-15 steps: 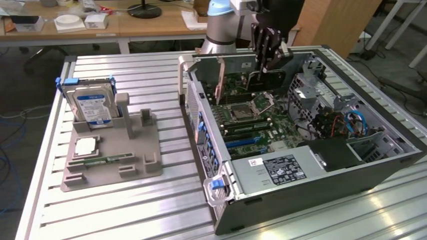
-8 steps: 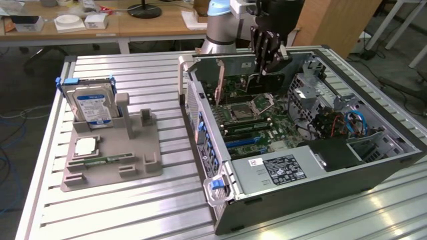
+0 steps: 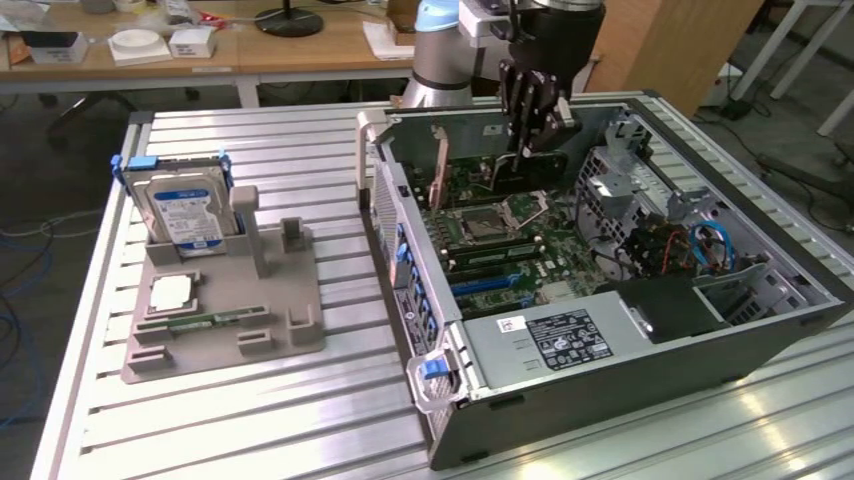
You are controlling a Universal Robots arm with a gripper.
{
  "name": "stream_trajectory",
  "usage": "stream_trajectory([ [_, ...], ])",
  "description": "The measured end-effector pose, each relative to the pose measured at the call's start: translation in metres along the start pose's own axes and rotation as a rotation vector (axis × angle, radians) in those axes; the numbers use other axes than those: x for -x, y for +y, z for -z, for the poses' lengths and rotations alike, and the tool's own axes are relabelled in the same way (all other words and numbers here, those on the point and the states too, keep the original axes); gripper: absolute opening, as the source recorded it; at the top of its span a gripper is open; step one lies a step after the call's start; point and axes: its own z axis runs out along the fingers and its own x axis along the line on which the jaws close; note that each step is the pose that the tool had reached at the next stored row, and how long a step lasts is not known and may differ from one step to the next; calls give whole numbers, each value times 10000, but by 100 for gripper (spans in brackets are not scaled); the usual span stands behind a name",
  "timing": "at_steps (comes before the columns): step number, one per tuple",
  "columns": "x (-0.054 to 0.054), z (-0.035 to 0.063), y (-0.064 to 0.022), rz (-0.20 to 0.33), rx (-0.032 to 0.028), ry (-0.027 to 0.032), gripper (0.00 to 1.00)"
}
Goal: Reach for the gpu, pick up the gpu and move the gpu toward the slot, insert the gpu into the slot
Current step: 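Insert the gpu into the slot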
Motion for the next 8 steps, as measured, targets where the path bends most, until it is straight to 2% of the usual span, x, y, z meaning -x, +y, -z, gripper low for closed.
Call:
stream_trajectory([
  [3,-5,-29,2,-9,4,35,25],
  [6,-7,-59,-2,-3,5,119,25],
  [8,-8,-90,-1,-3,4,126,25],
])
